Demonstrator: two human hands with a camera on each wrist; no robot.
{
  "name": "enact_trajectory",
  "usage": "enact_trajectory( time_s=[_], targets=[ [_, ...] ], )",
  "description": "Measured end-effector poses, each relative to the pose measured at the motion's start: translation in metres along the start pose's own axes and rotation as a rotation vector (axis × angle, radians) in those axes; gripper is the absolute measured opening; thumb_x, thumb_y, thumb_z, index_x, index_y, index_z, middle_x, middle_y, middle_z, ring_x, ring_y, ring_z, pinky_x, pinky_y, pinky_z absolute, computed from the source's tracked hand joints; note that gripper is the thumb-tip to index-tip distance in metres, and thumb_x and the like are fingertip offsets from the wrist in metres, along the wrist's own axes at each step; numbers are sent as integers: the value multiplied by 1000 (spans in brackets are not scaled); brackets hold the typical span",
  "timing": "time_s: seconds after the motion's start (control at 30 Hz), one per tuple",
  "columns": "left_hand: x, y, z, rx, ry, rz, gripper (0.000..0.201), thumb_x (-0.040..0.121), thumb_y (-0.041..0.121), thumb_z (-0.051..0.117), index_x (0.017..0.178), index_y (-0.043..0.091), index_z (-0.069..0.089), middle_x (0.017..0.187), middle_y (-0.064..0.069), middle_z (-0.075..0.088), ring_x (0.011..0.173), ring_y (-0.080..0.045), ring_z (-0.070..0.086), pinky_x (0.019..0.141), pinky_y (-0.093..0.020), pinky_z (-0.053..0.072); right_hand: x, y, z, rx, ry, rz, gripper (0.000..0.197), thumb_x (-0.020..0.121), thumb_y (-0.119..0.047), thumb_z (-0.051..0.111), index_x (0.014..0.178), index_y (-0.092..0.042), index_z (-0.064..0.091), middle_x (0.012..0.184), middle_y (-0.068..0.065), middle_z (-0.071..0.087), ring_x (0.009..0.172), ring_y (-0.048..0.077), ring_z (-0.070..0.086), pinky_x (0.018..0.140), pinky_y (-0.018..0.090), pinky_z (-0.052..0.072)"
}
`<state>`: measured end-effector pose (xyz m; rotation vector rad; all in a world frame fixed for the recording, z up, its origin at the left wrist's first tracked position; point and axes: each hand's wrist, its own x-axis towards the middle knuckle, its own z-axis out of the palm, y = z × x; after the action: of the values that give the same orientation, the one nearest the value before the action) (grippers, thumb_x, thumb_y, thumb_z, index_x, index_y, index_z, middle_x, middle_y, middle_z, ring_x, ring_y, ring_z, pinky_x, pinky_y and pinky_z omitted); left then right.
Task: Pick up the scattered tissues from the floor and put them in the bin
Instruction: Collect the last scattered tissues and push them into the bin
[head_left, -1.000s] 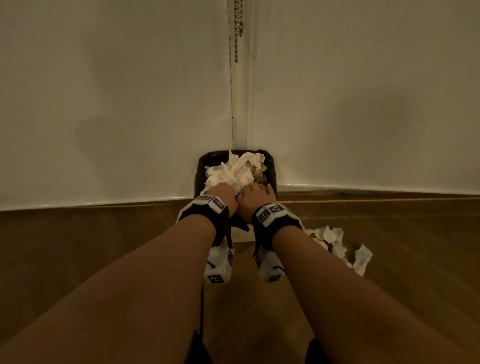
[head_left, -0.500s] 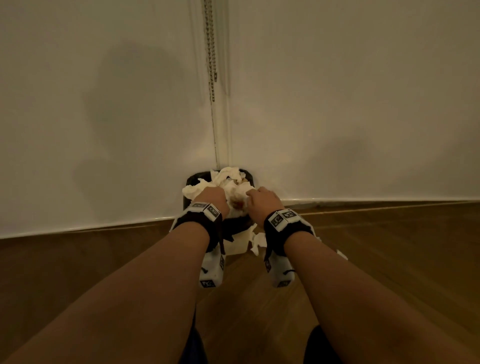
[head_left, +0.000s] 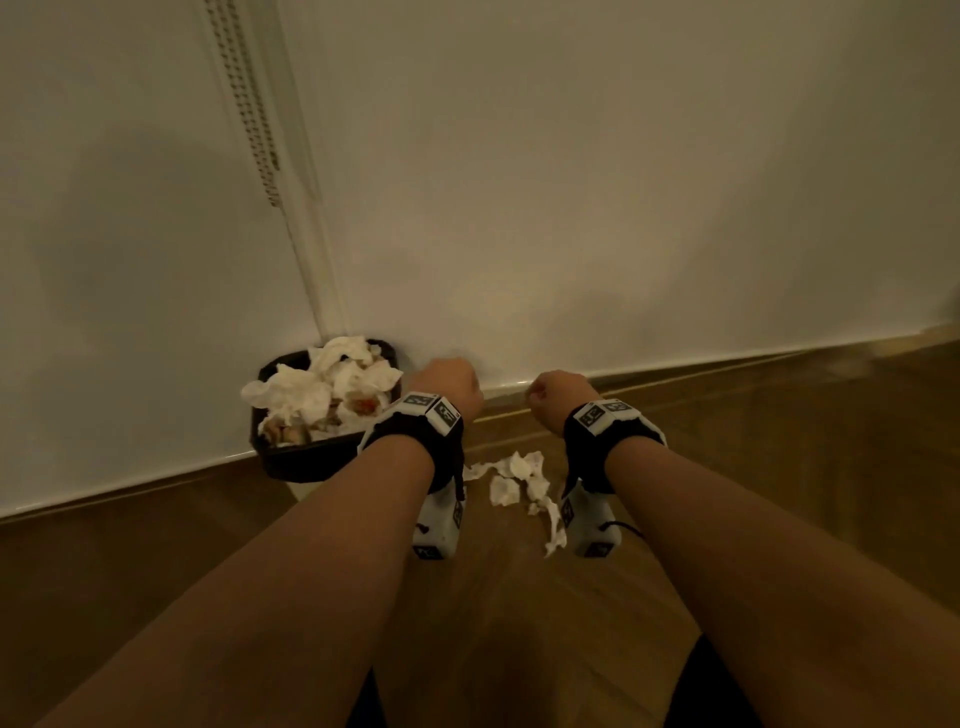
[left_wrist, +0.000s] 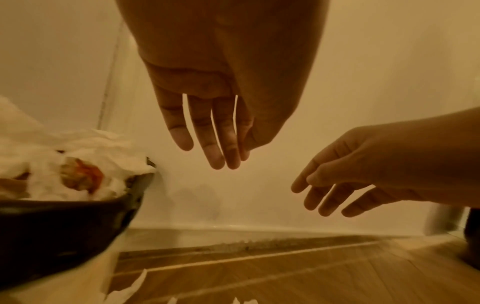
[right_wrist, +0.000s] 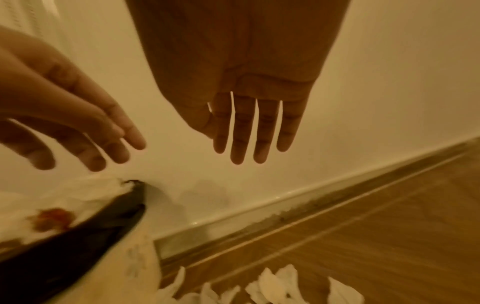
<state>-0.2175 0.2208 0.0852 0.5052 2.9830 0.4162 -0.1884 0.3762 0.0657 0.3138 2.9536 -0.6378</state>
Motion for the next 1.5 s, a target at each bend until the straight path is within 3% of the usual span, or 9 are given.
enact_trajectory(
  time_s=[0.13,0.5,0.6,0.73,0.83,1.07,1.23,1.37,1.5],
  targets=[
    [9,19,34,-35,-64,67,27,92,20,46,110,14,65,115,-9,64,104,-27,60,90,-35,50,3,52,9,27,-22,142,27,92,-16,49,103,0,67,107,17,67,98,32,62,83,36,50],
    [34,2,187,86,-454,76,34,94,7,44,125,17,54,132,-9,52,119,-25,52,100,-37,44,29,139,114,-20,-264,317,38,96,-7,41,134,-10,45,135,15,48,119,31,51,95,38,47],
    [35,0,216,99,-430,90,29,96,18,41,122,17,55,132,-8,50,119,-26,50,99,-39,45,34,151,138,-108,-339,339,48,94,-6,45,141,-11,36,142,14,40,127,33,43,101,39,43],
    [34,-8,246,16,-390,74,40,97,33,36,138,31,36,150,-4,22,136,-30,26,107,-45,33,39,159,165,-150,-397,349,60,93,-22,52,146,-15,24,149,14,22,136,36,26,108,44,32],
    [35,-16,262,19,-388,53,53,95,26,38,143,43,21,156,-1,7,142,-30,12,110,-46,25,41,161,179,-65,-391,375,78,88,-41,56,149,-19,14,154,12,12,140,37,16,110,47,26],
    [19,-32,284,205,-392,118,48,97,25,37,144,24,28,149,0,29,137,-22,28,109,-41,28,34,157,206,-74,-348,298,96,81,-55,61,150,-14,9,157,8,9,142,34,12,114,44,22],
    [9,-30,281,281,-285,146,39,95,27,38,133,18,41,138,-3,40,128,-22,38,102,-39,34,29,152,216,-42,-190,300,88,81,-57,59,149,-24,14,152,5,21,138,31,21,106,47,36],
    [14,-19,274,180,-113,115,41,91,23,45,131,24,37,141,-9,30,124,-28,39,91,-37,43,29,151,223,9,-131,331,66,86,-51,56,142,-34,26,146,8,25,131,34,27,100,44,39],
    [31,-8,274,122,-204,102,48,94,25,43,138,38,30,151,-10,14,134,-33,26,101,-44,36,27,158,228,141,-172,330,41,90,-39,54,128,-32,41,133,10,32,117,37,43,90,40,43]
  ],
)
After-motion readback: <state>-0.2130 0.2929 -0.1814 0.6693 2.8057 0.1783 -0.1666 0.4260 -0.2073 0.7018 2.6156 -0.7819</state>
